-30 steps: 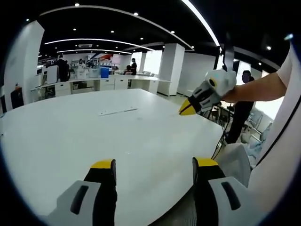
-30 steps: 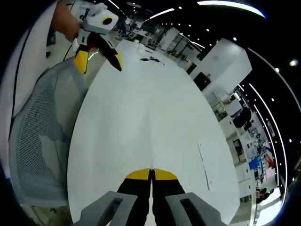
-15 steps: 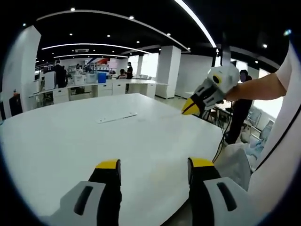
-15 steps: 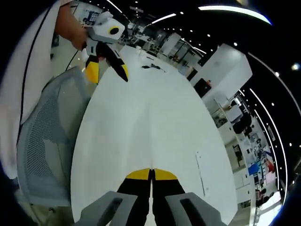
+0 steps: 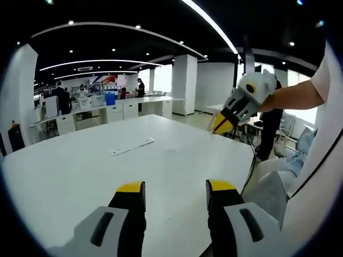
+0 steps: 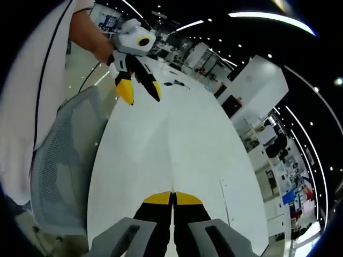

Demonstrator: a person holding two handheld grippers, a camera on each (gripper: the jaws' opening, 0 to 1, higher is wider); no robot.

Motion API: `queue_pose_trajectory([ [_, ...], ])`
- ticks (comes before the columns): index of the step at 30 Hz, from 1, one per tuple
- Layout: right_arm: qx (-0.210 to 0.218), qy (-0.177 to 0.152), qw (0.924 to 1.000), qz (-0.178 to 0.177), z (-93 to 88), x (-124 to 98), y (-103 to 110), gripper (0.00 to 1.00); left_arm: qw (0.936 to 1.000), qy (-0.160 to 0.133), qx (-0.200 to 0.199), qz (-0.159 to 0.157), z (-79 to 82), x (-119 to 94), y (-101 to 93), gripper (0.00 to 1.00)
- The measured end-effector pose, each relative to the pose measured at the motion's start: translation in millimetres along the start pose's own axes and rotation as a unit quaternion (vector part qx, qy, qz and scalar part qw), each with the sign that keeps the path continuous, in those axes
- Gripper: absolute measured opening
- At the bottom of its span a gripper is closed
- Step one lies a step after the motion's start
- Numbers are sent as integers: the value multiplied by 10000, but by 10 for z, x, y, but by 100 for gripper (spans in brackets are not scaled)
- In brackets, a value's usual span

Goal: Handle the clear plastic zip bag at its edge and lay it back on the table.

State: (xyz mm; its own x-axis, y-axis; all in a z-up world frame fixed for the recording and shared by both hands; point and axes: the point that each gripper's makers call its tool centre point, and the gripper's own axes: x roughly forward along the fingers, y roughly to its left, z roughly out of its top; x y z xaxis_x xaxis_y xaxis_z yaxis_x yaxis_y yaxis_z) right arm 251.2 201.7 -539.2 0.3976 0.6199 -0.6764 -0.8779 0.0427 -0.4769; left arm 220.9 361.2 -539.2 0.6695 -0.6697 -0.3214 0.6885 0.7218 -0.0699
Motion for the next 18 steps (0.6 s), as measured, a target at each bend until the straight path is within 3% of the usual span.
queue_pose_trajectory([
  [10,-16,-76,9999,71,57,-101,31,0,9989,20,451,-134,201,5,2,28],
  [18,-106,-113,9998,131,104,-153,65,0,9894,316,1364,-392,292,39,-77,17],
])
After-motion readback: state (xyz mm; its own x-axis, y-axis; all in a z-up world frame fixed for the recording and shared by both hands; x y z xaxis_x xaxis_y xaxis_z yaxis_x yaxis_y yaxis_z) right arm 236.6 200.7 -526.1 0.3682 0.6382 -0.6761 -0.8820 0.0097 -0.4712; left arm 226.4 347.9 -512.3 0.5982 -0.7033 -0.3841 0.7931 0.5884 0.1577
